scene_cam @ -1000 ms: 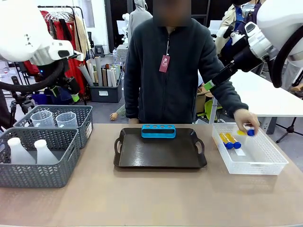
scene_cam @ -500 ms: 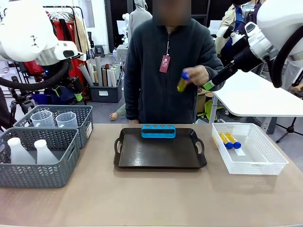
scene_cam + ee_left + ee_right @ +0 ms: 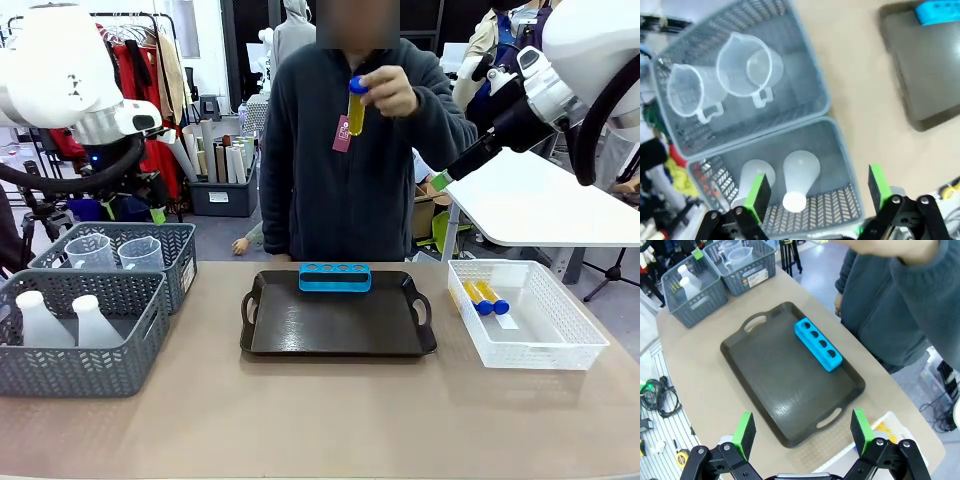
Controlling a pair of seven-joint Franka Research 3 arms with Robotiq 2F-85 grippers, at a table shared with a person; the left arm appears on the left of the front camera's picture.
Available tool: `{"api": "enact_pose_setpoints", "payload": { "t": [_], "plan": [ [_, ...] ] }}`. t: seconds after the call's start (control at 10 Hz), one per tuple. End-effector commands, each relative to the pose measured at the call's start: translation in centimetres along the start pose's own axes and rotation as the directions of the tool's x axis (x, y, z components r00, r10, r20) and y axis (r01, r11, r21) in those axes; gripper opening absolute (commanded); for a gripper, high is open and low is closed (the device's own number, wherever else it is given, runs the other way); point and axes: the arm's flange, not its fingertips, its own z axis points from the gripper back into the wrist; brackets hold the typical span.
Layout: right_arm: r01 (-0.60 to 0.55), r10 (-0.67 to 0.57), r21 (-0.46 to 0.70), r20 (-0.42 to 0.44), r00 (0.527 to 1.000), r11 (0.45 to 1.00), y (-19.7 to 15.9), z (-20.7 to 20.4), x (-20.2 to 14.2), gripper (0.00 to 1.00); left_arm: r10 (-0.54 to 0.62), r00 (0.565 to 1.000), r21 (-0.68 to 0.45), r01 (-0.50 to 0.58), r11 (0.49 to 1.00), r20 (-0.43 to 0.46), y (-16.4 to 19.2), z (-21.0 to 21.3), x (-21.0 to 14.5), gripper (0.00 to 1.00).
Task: Prepare the laboratory tools.
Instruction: Pick up one Large Measuring Cup and place it on the Handle tray.
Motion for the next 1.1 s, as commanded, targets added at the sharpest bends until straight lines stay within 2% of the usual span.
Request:
{"api": "enact_pose_setpoints", "payload": {
  "t": [0.0,0.4,1.0],
  "plan": [
    [0.004,-0.005,0.013,0.016,1.000,1.000,-0.1,0.1,0.0,1.00,0.147,0.987,-0.013,-0.148,0.989,-0.061,2.4,-0.4,3.2,1.00],
    [0.004,-0.005,0.013,0.016,1.000,1.000,-0.1,0.1,0.0,1.00,0.221,0.969,-0.034,-0.225,0.974,-0.110,5.9,-5.0,5.0,1.00],
    [0.004,-0.005,0.013,0.016,1.000,1.000,-0.1,0.1,0.0,1.00,0.245,0.957,-0.012,-0.250,0.968,-0.154,8.1,-11.8,5.0,1.00]
  ]
}}
